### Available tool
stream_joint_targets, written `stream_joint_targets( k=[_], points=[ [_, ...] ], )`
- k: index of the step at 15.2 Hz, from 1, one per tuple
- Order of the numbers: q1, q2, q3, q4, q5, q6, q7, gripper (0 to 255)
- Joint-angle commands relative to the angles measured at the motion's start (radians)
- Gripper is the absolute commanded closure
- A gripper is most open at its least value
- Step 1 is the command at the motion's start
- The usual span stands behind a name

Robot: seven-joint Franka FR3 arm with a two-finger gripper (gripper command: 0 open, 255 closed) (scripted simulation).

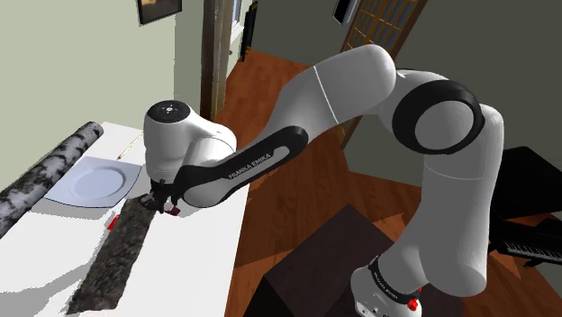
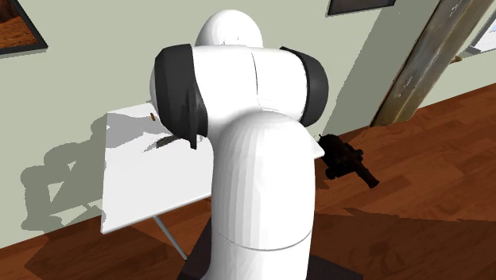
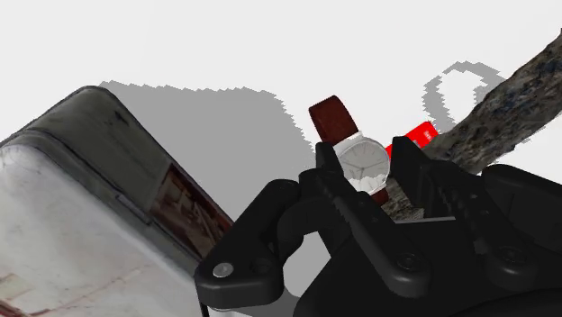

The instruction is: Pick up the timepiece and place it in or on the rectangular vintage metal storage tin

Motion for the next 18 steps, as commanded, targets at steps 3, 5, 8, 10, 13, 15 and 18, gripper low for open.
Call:
stream_joint_targets(
  k=[3, 5, 8, 10, 13, 15, 18],
  points=[
    [-0.010, -0.038, 0.014, 0.001, 0.021, -0.038, -0.016, 255],
    [-0.014, -0.055, 0.020, 0.005, 0.031, -0.057, -0.023, 255],
    [-0.019, -0.078, 0.029, 0.013, 0.045, -0.086, -0.035, 255],
    [-0.023, -0.093, 0.034, 0.019, 0.055, -0.107, -0.043, 255],
    [-0.027, -0.115, 0.041, 0.030, 0.069, -0.137, -0.054, 255],
    [-0.030, -0.128, 0.045, 0.038, 0.077, -0.158, -0.061, 255],
    [-0.033, -0.148, 0.051, 0.053, 0.090, -0.190, -0.071, 255]
  ],
)
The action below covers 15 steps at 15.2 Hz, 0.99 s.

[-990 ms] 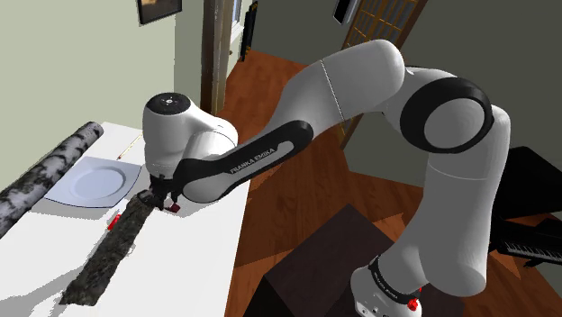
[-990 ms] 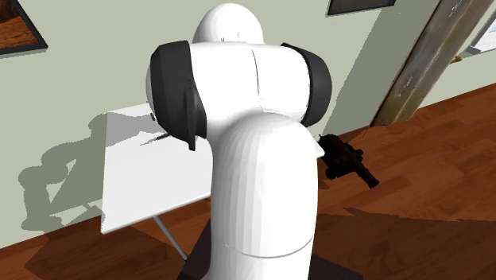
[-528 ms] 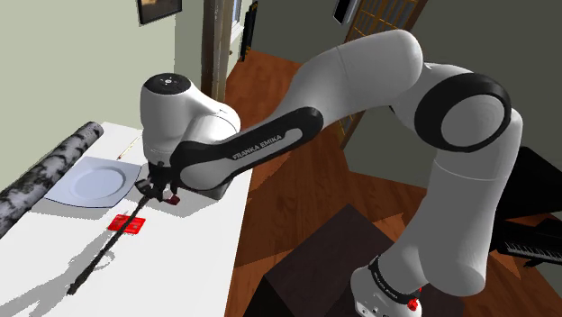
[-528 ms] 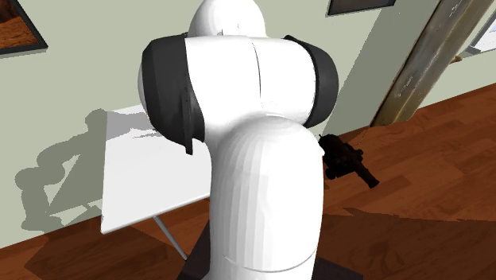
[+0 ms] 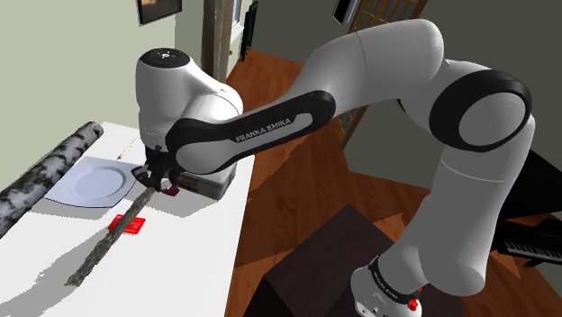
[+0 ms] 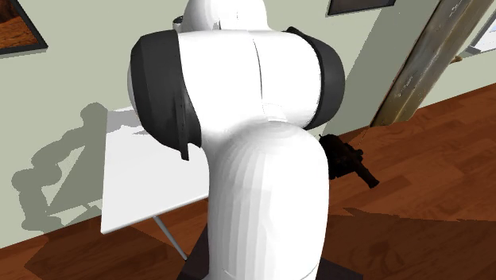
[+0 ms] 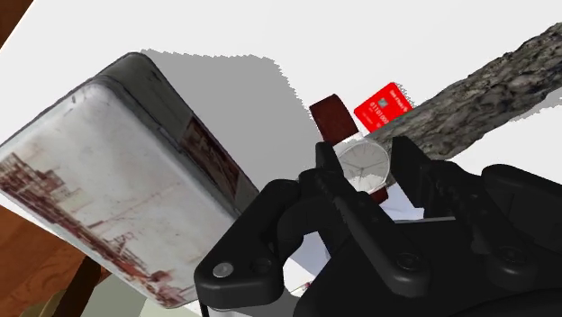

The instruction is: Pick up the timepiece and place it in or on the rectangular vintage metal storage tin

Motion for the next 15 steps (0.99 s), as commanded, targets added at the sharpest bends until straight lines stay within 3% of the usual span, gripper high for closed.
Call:
stream_joint_targets(
  k=[1, 8, 15],
  points=[
    [-0.004, -0.016, 0.004, 0.008, 0.010, -0.022, -0.008, 255],
    [-0.089, 0.009, -0.023, 0.084, 0.038, -0.059, -0.148, 255],
    [-0.174, 0.084, -0.056, 0.230, 0.057, -0.118, -0.297, 255]
  ],
)
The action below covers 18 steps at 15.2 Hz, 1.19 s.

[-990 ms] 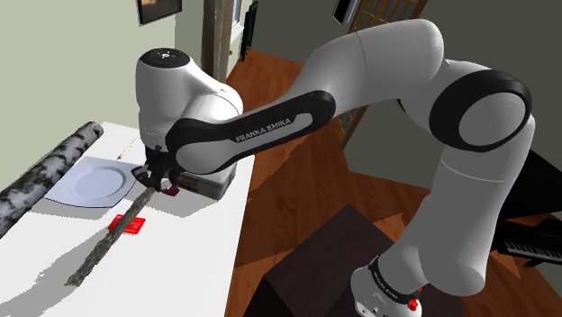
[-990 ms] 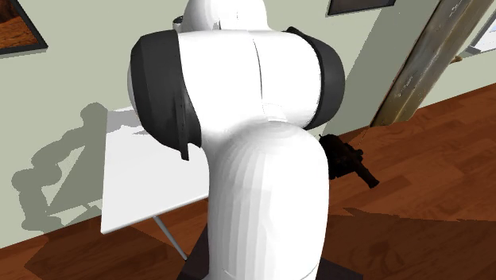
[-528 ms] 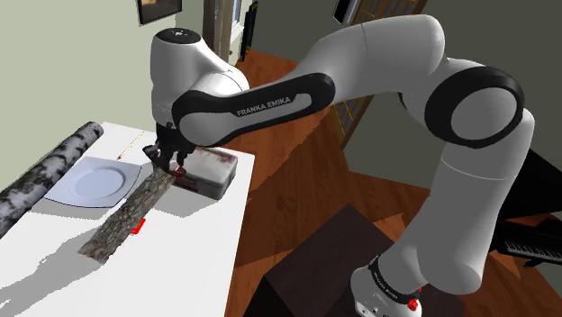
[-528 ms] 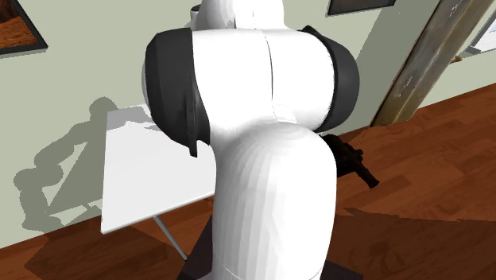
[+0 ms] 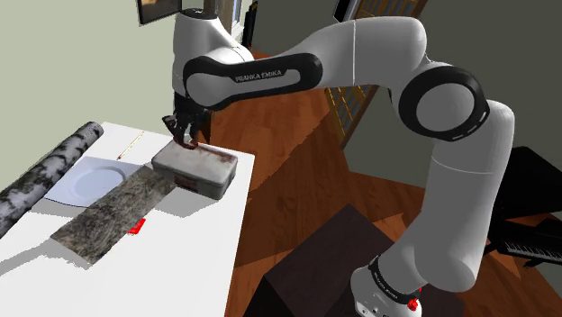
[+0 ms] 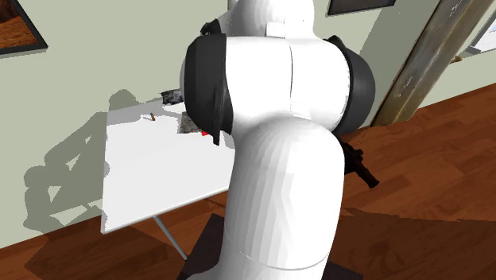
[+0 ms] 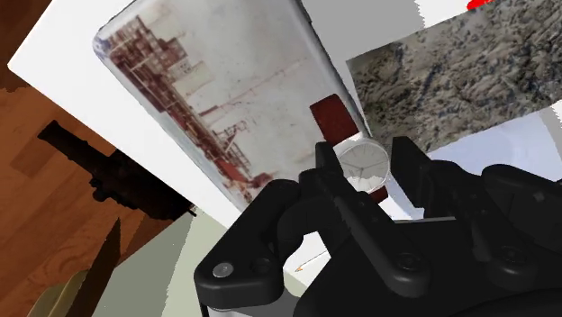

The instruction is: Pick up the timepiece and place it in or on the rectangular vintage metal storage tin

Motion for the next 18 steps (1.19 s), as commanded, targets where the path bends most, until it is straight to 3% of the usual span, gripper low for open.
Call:
stream_joint_targets(
  k=[1, 5, 18],
  points=[
    [-0.025, 0.025, -0.009, 0.037, 0.005, -0.010, -0.042, 255],
    [-0.060, 0.086, -0.025, 0.150, 0.010, -0.057, -0.113, 255],
    [-0.056, 0.147, -0.040, 0.069, -0.015, 0.083, -0.091, 255]
  ],
)
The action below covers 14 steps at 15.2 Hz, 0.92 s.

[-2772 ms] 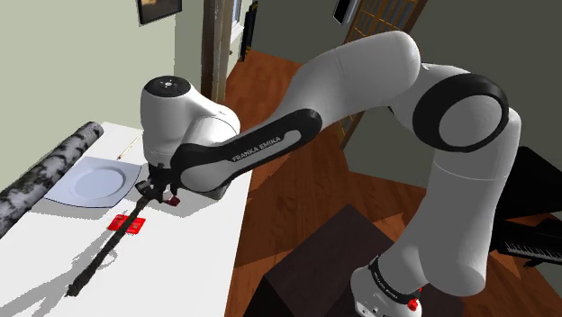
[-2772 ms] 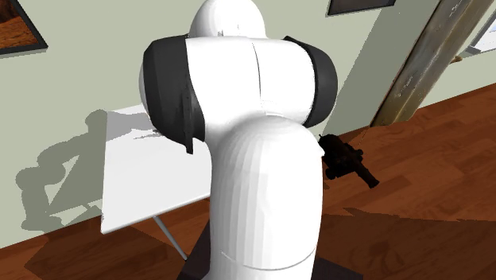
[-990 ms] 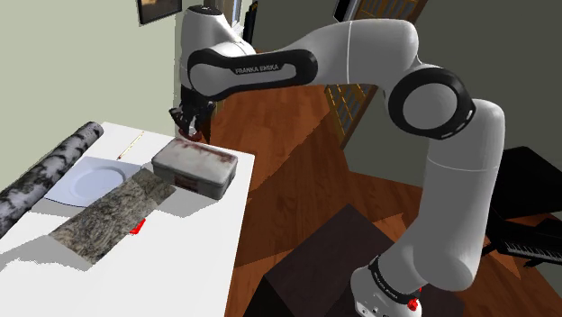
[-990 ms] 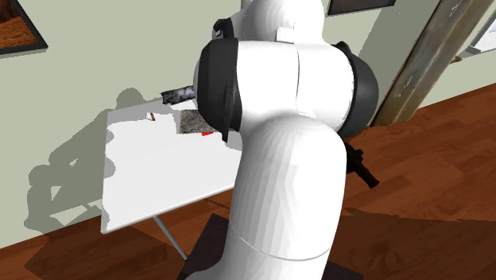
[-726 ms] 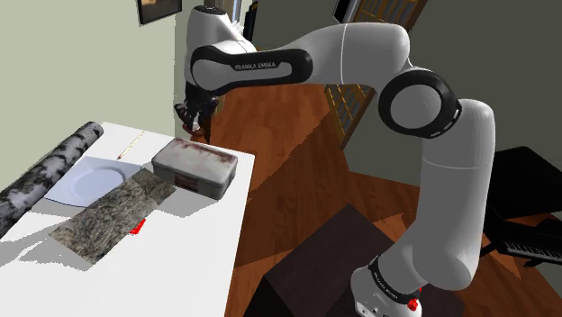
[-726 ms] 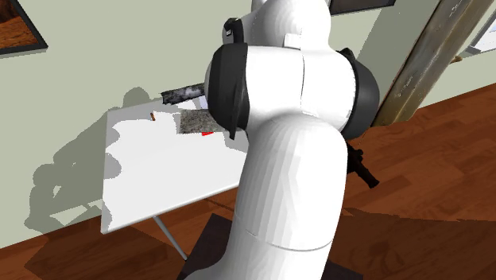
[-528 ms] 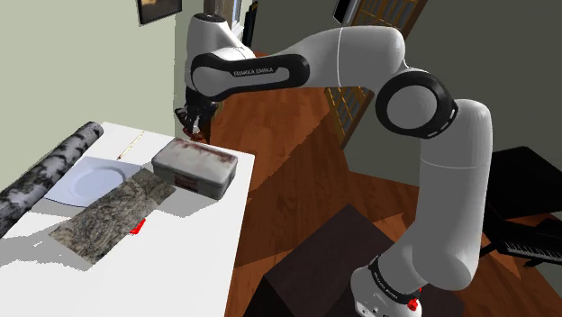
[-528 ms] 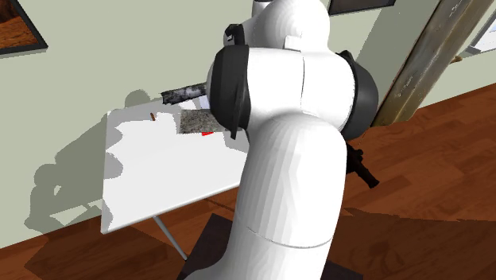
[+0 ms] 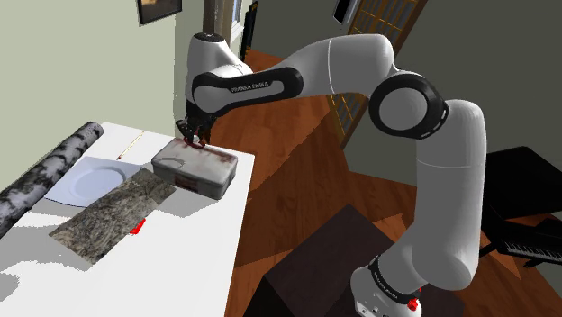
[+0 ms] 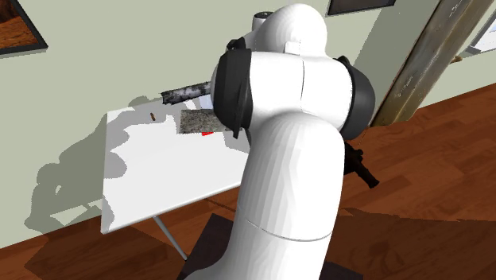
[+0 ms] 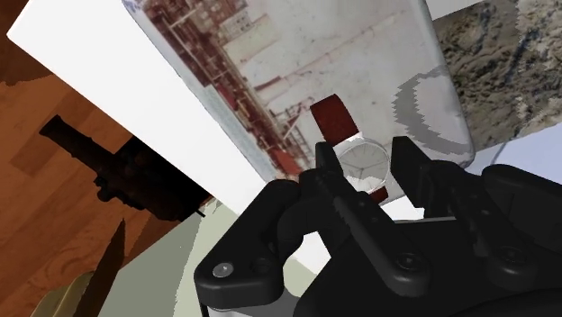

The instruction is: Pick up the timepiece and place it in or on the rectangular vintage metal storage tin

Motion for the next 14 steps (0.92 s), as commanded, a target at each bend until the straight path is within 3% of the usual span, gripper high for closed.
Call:
stream_joint_targets(
  k=[1, 13, 14],
  points=[
    [0.001, 0.011, -0.003, -0.014, -0.005, 0.025, 0.005, 255],
    [0.005, 0.041, -0.011, -0.031, -0.016, 0.070, 0.013, 255],
    [0.005, 0.041, -0.011, -0.031, -0.016, 0.070, 0.013, 0]
  ],
)
